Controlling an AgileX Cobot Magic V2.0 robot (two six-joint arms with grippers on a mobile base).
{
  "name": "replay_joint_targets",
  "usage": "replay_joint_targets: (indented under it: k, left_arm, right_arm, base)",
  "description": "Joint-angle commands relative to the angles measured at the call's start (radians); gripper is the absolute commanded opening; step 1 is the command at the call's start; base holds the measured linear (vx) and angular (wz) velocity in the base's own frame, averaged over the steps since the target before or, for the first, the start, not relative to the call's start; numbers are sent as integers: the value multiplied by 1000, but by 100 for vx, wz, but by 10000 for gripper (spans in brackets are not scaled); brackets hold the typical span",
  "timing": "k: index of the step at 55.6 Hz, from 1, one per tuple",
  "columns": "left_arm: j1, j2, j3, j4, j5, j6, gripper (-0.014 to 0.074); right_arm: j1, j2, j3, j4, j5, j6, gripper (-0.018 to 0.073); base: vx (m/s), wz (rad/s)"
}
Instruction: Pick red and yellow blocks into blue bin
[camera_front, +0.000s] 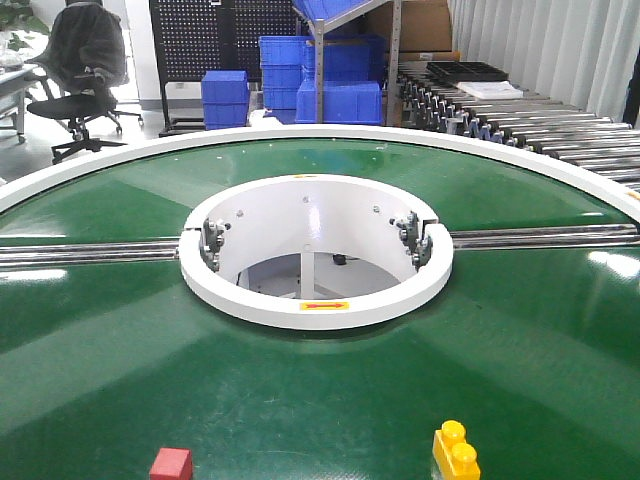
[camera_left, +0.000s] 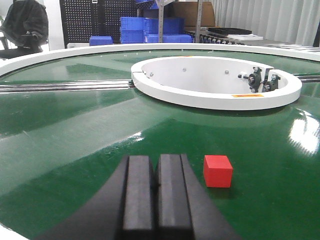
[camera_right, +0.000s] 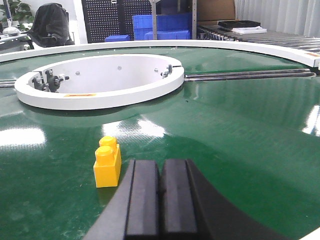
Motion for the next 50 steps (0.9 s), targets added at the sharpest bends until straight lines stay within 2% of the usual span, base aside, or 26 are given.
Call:
replay_joint_targets:
  k: [1, 37, 45, 50]
  left_arm:
    - [-1, -7, -16, -4, -87, -3, 2]
    - [-1, -7, -16, -4, -89, -3, 2]
    - [-1, -7, -18, -4, -197, -3, 2]
    - [-1, -7, -28, -4, -332, -10, 2]
  right_arm:
    - [-4, -7, 6, -6, -88, -1, -10]
    - [-4, -7, 6, -6, -89, -1, -10]
    - [-4, -7, 6, 0, -167, 0, -10]
    - [-4, -7, 6, -1, -243, -2, -10]
  base:
    - [0, 0]
    - [0, 0]
    - [0, 0]
    - [0, 0]
